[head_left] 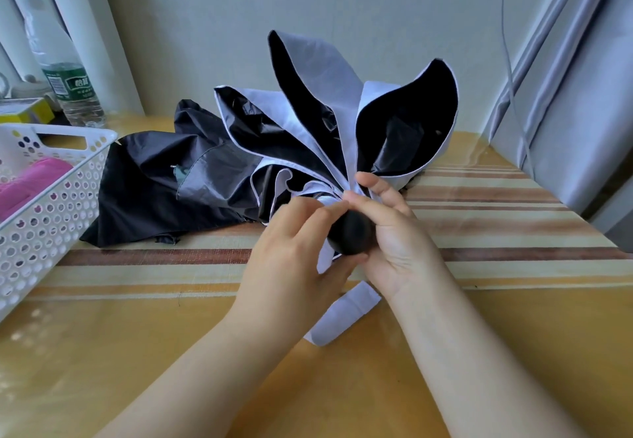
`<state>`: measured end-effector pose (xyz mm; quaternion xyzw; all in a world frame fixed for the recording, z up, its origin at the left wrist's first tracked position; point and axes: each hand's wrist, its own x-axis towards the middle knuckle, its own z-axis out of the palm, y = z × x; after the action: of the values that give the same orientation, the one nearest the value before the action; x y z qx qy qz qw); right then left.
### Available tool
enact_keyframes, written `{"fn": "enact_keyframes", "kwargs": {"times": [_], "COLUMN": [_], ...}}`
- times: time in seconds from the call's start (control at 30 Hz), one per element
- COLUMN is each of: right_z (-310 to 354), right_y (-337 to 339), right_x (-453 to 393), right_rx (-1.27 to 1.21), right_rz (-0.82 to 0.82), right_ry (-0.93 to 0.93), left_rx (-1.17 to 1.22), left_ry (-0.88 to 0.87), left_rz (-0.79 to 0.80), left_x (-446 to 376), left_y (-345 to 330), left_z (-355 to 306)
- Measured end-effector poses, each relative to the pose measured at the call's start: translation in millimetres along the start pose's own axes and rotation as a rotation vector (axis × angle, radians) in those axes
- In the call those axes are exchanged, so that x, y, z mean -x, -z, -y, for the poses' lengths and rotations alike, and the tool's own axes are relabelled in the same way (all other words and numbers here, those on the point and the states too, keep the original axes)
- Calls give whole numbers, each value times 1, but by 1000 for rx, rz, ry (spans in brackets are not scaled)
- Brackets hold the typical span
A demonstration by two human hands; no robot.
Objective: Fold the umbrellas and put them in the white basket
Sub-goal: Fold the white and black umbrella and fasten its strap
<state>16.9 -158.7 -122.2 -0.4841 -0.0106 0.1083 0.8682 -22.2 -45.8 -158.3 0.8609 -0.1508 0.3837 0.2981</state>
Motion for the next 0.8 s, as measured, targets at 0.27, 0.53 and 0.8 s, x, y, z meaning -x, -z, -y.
{"fn": "enact_keyframes", "kwargs": {"times": [0.27,0.53,0.8], "right_z": [5,16,11], "right_y": [-1,13,11], "right_x": [-1,-6,-4], "right_rx": [-88,-75,128], "right_rz": [123,404,317], "right_ry": [-99,-13,80], "left_rx": [57,176,107], "left_ry": [99,135,109], "left_rz": [-21,23,27], "left_x": [-5,-12,-11], "left_y": [7,19,17], "left_z": [4,6,7]}}
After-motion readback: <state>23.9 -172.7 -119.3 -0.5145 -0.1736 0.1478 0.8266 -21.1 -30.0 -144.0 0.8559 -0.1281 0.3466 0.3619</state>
